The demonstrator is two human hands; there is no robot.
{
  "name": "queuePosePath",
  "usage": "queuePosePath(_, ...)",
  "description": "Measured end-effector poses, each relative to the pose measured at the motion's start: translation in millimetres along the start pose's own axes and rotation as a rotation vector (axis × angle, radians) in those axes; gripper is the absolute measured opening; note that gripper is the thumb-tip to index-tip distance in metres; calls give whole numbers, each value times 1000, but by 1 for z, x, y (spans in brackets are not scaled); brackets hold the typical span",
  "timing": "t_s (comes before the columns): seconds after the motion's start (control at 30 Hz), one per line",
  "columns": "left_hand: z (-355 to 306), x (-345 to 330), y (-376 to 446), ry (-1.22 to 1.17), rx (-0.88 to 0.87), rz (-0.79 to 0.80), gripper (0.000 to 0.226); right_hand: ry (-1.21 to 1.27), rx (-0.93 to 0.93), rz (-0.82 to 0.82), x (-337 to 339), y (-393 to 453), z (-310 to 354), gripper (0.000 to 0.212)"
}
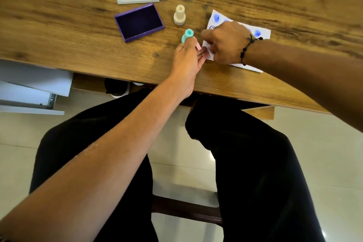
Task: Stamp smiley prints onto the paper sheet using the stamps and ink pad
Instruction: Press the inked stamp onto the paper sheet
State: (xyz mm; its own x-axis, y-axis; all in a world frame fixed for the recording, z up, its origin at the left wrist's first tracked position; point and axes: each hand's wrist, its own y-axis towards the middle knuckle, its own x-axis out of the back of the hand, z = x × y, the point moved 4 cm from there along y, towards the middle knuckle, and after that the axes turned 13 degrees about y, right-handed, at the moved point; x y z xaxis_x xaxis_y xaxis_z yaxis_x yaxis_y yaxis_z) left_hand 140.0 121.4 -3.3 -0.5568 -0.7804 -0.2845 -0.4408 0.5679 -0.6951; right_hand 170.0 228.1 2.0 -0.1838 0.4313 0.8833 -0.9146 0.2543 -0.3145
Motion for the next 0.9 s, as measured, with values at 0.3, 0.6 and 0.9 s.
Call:
queuePosePath(0.3,0,0,0,6,-9,-6,15,10,16,-42,1,-1,0,12)
queuePosePath(0.6,-1,-1,0,65,-22,-19,21,1,10,-42,1,-4,1,20)
queuePosePath(0.9,-1,-6,-4,7,-40,-40,16,298,-180,-276,30,-26,-13,17)
